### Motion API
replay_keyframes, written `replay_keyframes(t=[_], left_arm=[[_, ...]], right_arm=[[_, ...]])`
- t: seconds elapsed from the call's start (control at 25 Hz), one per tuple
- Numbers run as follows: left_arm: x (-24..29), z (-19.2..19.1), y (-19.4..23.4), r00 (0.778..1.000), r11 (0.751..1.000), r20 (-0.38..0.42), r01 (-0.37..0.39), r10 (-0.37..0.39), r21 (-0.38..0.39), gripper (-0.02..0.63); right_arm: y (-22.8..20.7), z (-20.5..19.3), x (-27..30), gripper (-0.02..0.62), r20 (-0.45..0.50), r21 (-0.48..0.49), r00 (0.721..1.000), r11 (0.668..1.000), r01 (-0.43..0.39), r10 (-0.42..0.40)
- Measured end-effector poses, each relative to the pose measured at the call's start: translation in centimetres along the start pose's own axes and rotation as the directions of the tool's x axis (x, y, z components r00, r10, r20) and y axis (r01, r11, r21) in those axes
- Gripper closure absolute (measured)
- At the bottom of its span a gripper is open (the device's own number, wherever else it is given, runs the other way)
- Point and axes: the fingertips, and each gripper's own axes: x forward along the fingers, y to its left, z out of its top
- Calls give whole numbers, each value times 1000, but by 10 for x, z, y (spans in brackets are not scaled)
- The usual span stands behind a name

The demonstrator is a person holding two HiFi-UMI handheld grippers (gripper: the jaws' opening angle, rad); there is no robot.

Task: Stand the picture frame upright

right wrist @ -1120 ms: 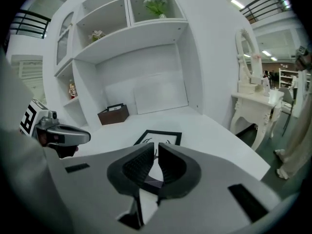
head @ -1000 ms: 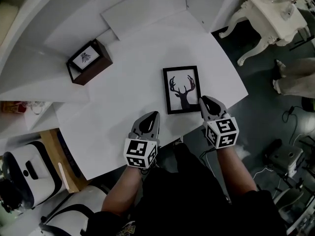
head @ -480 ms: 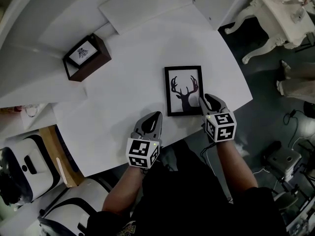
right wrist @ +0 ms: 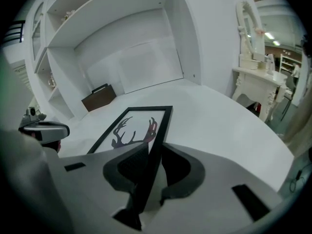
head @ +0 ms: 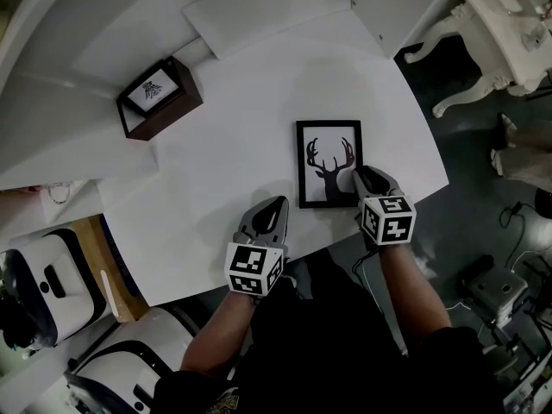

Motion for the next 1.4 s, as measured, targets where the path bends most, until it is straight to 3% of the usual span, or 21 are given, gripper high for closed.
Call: replay_keyframes(t=[0.44,0.68,0.72,0.76,0.8,0.84,1.08,1.32,1.36,1.4], left_arm=[[3,-3,1,1000,1000,-24,10,-10,-12,600],[16,-14,-9,994,995,-77,72,-77,-66,598],[19,-15,-10,993,993,-82,81,-88,-85,585],[22,-17,-11,991,990,-87,89,-99,-111,526],[25,-18,-12,989,985,-93,97,-111,-142,460],[28,-20,-13,988,979,-98,105,-123,-174,436],[42,-23,-19,980,947,-103,131,-168,-294,433],[54,-27,-19,977,881,-87,135,-195,-454,433],[56,-27,-18,977,871,-84,134,-196,-473,433],[57,-25,-18,977,861,-81,132,-197,-491,433]], right_arm=[[-7,9,2,538,11,130,1000,991,-27,26],[-4,12,1,538,28,190,997,979,-71,67],[-4,12,1,538,31,193,997,978,-77,73],[-4,12,1,538,32,196,996,977,-82,77],[-3,13,1,538,31,200,996,976,-87,82],[-3,13,1,538,31,205,996,974,-92,87],[-4,14,0,538,36,276,991,951,-137,132],[-10,15,-1,545,53,346,986,923,-168,159],[-12,14,-1,588,51,349,985,922,-170,162],[-11,14,-2,592,43,327,984,929,-175,170]])
